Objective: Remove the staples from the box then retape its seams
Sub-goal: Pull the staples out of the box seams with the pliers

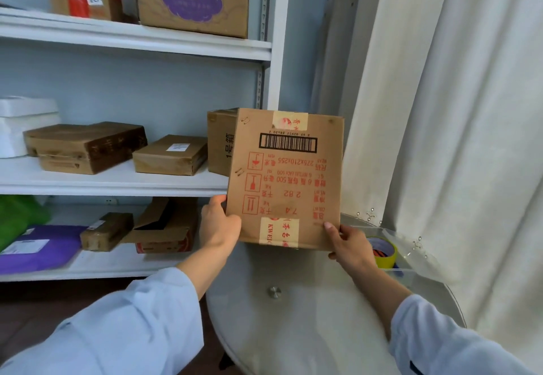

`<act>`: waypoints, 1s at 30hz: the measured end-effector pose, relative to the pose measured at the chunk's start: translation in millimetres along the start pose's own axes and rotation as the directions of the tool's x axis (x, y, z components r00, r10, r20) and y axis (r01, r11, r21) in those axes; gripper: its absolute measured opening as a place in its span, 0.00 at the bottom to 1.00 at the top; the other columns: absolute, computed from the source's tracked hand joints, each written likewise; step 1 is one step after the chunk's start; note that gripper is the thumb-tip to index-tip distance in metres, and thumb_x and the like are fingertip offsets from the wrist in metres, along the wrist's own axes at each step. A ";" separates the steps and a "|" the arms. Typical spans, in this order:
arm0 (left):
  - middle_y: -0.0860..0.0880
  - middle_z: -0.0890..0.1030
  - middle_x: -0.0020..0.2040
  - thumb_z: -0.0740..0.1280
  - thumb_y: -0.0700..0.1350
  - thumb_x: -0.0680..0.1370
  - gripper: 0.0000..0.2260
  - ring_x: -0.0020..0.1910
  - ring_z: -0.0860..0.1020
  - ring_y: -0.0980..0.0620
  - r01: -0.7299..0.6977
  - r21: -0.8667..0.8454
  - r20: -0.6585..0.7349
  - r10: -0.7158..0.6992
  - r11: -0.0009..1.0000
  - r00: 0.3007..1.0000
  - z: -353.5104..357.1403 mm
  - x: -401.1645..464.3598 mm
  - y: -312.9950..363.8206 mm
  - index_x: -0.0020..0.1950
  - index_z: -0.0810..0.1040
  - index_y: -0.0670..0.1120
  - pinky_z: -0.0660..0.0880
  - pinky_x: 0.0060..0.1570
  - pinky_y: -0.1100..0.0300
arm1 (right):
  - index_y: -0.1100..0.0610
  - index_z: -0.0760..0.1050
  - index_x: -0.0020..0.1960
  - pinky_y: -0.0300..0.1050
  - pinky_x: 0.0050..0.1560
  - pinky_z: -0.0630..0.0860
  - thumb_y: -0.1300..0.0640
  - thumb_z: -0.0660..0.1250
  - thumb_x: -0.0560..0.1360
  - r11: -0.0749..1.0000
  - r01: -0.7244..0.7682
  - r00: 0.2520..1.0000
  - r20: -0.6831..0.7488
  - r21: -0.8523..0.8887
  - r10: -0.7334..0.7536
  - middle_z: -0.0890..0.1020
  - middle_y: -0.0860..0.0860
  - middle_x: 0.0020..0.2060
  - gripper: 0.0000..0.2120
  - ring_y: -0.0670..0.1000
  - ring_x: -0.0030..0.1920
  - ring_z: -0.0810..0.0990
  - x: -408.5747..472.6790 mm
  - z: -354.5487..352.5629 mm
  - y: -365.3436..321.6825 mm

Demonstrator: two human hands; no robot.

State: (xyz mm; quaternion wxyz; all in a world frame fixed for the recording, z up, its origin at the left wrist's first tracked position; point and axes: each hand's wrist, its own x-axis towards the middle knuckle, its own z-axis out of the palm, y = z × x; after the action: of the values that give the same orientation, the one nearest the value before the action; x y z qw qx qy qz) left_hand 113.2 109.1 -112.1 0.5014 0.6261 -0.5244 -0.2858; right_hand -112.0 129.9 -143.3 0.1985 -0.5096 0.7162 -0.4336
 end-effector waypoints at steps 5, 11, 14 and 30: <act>0.46 0.70 0.67 0.61 0.34 0.77 0.23 0.65 0.72 0.45 -0.092 -0.030 -0.041 0.090 0.995 0.995 -7.5 -4.3 25.0 0.71 0.67 0.48 0.74 0.61 0.52 | 0.60 0.82 0.49 0.54 0.54 0.77 0.46 0.61 0.79 0.996 0.081 0.988 -0.133 0.022 -0.077 0.84 0.60 0.43 0.19 0.62 0.48 0.81 -3.6 -31.7 -28.1; 0.46 0.70 0.67 0.59 0.40 0.80 0.17 0.64 0.71 0.46 -0.142 -0.050 -0.085 0.138 0.989 0.987 -16.3 6.1 51.4 0.69 0.71 0.47 0.72 0.62 0.51 | 0.68 0.78 0.40 0.54 0.45 0.74 0.50 0.59 0.80 0.990 0.135 0.947 -0.297 0.033 -0.120 0.81 0.64 0.37 0.22 0.65 0.43 0.78 2.9 -49.1 -57.6; 0.47 0.71 0.68 0.58 0.43 0.82 0.17 0.65 0.71 0.46 -0.132 -0.082 -0.107 0.123 0.988 0.987 -15.7 14.6 57.8 0.70 0.70 0.47 0.72 0.63 0.51 | 0.68 0.78 0.42 0.54 0.45 0.75 0.49 0.59 0.80 0.988 0.145 0.932 -0.341 0.045 -0.121 0.81 0.65 0.38 0.23 0.66 0.43 0.77 8.7 -49.9 -67.9; 0.47 0.70 0.69 0.59 0.37 0.79 0.22 0.66 0.69 0.49 0.127 -0.140 0.199 -0.097 0.982 0.975 25.4 38.3 -7.1 0.74 0.64 0.47 0.66 0.61 0.55 | 0.57 0.61 0.74 0.53 0.67 0.64 0.48 0.57 0.81 0.900 -0.218 0.966 -0.047 0.378 0.254 0.70 0.56 0.69 0.25 0.59 0.69 0.68 38.2 18.1 -15.6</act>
State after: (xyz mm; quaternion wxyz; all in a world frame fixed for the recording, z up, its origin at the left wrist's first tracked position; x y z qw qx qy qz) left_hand 104.4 64.3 -120.7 0.4778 0.5845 -0.5106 -0.4115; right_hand -105.4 86.2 -134.3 0.3077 -0.3511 0.6869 -0.5570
